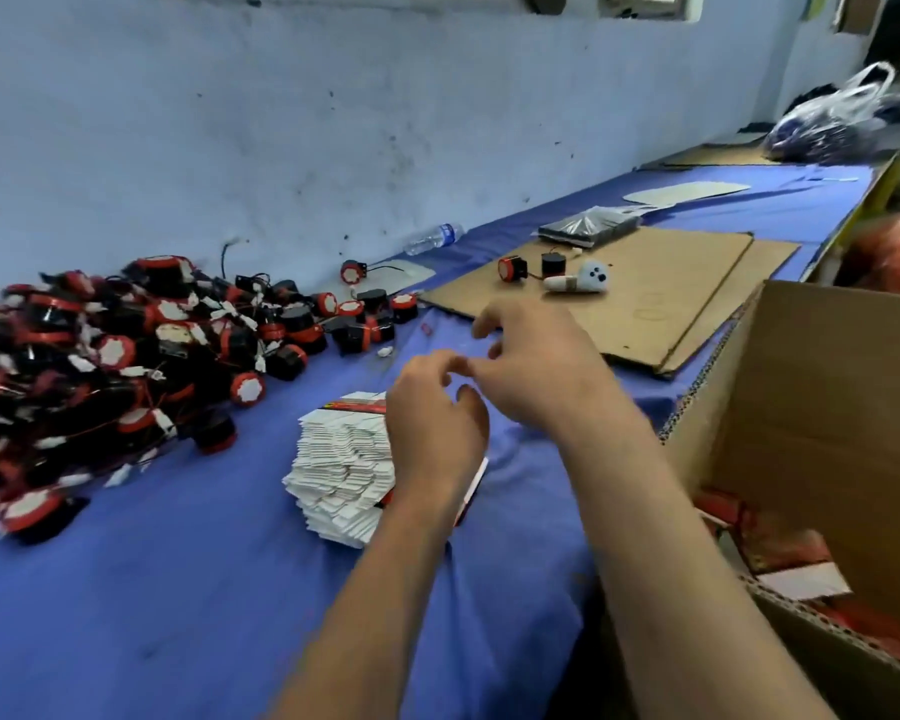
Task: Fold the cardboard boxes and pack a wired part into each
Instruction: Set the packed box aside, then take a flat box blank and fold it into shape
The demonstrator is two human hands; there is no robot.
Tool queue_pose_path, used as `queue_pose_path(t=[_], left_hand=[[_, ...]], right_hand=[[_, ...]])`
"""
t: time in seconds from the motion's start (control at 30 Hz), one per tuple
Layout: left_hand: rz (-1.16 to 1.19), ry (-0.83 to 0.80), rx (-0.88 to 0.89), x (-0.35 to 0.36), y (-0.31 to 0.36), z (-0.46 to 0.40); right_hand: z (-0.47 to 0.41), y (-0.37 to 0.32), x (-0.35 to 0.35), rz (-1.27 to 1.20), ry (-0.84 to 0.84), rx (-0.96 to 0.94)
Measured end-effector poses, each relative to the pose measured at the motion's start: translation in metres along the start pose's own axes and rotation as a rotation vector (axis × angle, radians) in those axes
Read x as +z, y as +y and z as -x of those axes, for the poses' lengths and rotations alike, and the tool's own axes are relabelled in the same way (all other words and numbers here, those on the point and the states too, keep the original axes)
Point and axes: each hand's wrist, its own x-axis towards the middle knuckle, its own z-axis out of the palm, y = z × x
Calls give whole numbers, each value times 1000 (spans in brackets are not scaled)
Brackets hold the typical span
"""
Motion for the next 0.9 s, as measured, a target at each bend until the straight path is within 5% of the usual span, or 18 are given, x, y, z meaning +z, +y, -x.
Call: queue_pose_path(t=[0.1,0.2,0.33,0.57,0.67,0.77,0.9], left_hand=[[-53,245,-337,-43,-55,-8],[-214,240,-498,-71,-94,-8],[-356,65,-496,-75,-124,-4],[-312,130,-402,-72,-132,-2],[-100,201,-467,-84,-131,-8],[436,284,-519,-106,-130,-15],[832,383,-497,-162,-147,-7]], right_hand=[[-32,-32,78,-4,-202,-41],[-63,-49,139,66,-313,-95],[-85,-54,185,253,-530,-130],[-91,-69,178,458,-457,-416],[-89,-79,159,368,-291,-413],[-58,-108,155,237,32,-492],[6,-153,183,-58,-108,-719]])
